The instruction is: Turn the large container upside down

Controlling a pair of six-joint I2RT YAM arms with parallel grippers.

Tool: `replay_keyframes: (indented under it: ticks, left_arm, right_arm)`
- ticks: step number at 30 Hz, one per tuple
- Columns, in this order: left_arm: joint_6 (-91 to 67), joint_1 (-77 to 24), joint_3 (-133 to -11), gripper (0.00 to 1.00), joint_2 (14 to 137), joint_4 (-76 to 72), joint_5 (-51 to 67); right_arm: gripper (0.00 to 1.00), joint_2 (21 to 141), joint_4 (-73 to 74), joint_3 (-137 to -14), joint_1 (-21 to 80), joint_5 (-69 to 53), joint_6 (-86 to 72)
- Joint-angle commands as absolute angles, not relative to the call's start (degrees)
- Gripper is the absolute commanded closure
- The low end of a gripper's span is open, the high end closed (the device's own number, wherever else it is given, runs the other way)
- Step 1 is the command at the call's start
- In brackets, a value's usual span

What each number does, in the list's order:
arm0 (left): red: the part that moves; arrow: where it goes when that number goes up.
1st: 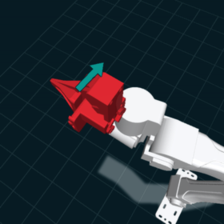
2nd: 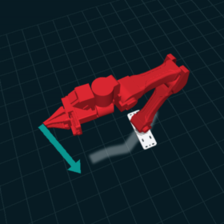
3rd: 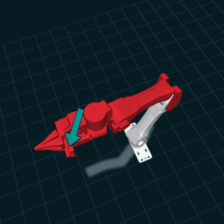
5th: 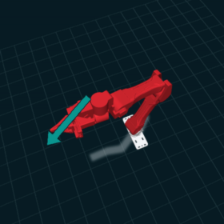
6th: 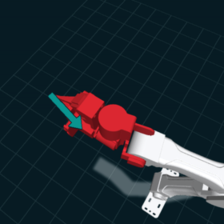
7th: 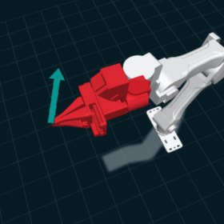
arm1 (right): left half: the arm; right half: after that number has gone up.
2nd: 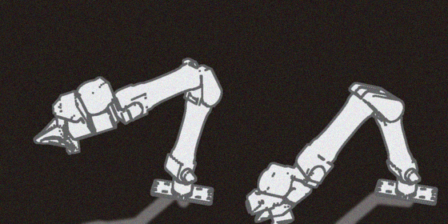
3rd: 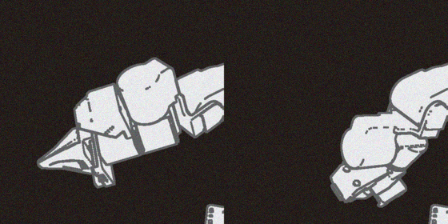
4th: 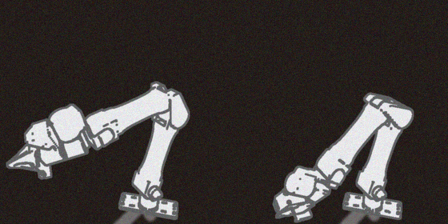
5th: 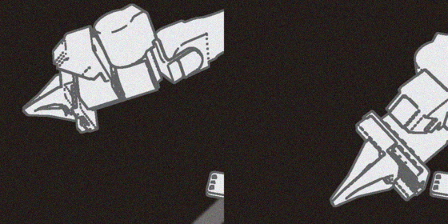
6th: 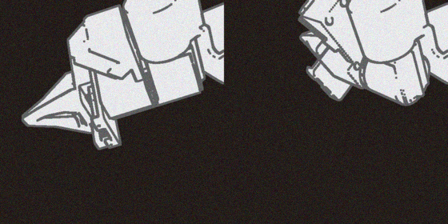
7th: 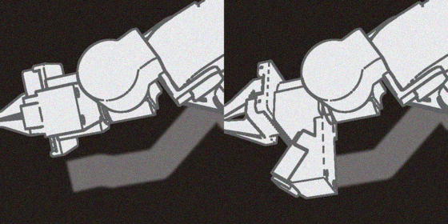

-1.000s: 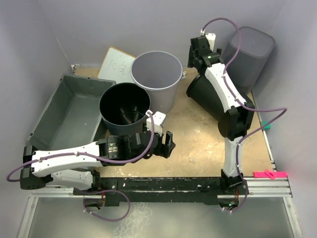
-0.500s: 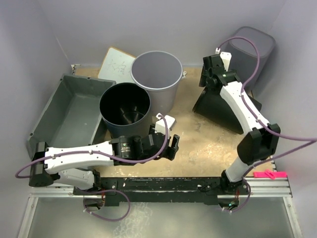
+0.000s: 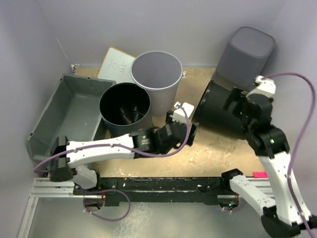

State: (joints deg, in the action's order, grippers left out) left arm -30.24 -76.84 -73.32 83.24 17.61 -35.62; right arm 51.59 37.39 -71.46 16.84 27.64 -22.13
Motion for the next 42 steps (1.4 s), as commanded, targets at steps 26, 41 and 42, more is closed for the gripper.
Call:
replay_keyframes:
  ticks: [26,41,42]
  left_arm:
    - [-22.26,-63.26,-103.93,0.65,113.85,13.53,-24.08]
    - [-22.40,-61.83,-94.35,0.79,108.06,10.79,-24.51]
    - [-22.48,-61.62,-93.49,0.78,107.48,10.46,-24.15]
  right_arm:
    - [0.00,56.25,44.12,-74.34,-6.96,9.39,-28.03]
    - [0.00,62.37,30.95,-60.34,-35.38,-20.61,-29.02]
    - [0.00,62.24,30.90,-59.88,-35.34,-20.18,-29.03]
